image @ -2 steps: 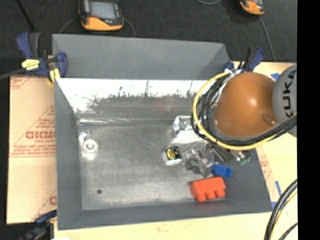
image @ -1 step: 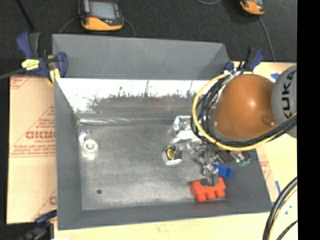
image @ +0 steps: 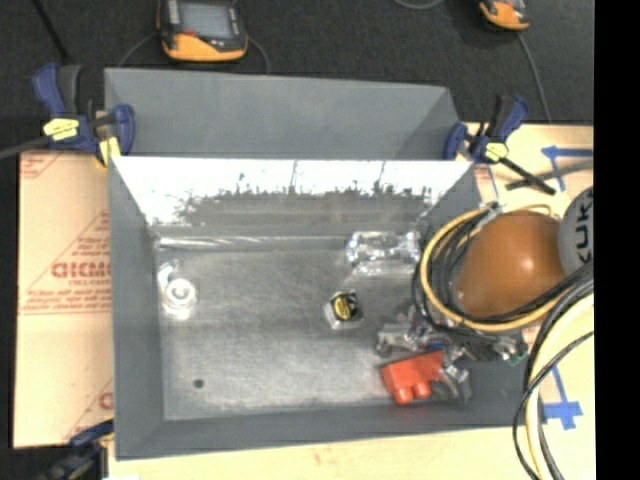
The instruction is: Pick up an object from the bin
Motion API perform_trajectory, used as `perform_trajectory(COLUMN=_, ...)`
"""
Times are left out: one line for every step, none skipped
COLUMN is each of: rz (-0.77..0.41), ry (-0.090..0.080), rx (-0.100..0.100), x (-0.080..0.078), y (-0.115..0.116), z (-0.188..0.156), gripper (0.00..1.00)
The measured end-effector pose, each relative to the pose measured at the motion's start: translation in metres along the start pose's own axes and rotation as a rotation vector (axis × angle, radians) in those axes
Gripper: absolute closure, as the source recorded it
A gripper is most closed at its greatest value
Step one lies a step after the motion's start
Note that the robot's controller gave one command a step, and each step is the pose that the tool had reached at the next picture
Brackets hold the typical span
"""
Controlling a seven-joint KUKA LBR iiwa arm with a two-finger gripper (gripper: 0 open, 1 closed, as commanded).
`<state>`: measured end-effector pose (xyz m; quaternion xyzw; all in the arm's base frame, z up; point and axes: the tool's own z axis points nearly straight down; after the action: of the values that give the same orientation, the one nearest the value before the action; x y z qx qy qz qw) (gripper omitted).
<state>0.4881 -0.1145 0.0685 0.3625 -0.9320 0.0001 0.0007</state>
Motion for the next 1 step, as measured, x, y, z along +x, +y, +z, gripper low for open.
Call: perform_trajectory(rz=-0.004, ry=-0.005, rx=0.006, x=-0.0033, y=-0.0009, z=-0.0047, gripper=1.0)
